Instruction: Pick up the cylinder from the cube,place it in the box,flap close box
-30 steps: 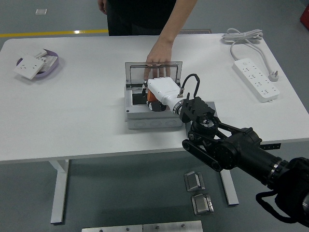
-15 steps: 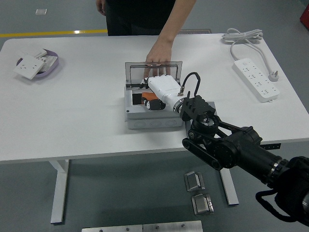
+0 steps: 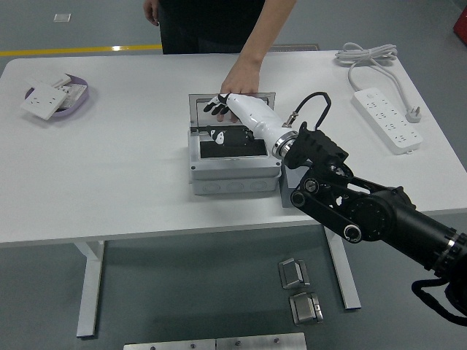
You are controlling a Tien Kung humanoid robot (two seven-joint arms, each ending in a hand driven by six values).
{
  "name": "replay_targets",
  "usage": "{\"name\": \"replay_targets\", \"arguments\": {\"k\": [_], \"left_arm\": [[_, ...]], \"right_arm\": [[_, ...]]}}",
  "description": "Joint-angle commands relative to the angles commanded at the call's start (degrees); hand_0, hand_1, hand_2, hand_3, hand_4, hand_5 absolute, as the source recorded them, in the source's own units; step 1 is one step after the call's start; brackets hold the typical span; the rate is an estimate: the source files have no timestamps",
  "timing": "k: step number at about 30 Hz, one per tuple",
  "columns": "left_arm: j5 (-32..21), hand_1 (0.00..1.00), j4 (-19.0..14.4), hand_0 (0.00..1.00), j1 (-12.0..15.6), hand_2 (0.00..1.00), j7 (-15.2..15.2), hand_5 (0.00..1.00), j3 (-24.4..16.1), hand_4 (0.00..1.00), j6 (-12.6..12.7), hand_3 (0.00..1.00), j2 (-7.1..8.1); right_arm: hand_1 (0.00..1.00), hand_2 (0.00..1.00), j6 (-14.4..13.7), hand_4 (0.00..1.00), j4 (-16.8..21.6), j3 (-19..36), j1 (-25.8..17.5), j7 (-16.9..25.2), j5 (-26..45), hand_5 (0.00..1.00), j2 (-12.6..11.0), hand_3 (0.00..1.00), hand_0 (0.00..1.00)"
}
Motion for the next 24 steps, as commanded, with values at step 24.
{"name": "replay_targets", "arguments": {"k": [24], "left_arm": [[0.08,0.621,0.00,0.598,-0.89,0.599,0.00,0.293,0.80,0.676,-0.14,0.607,0.80]], "right_arm": [[0.630,0.655,4.50,0.600,-19.91,-7.32,9.44,0.25,12.60,0.289,1.60,0.692,0.659]]}}
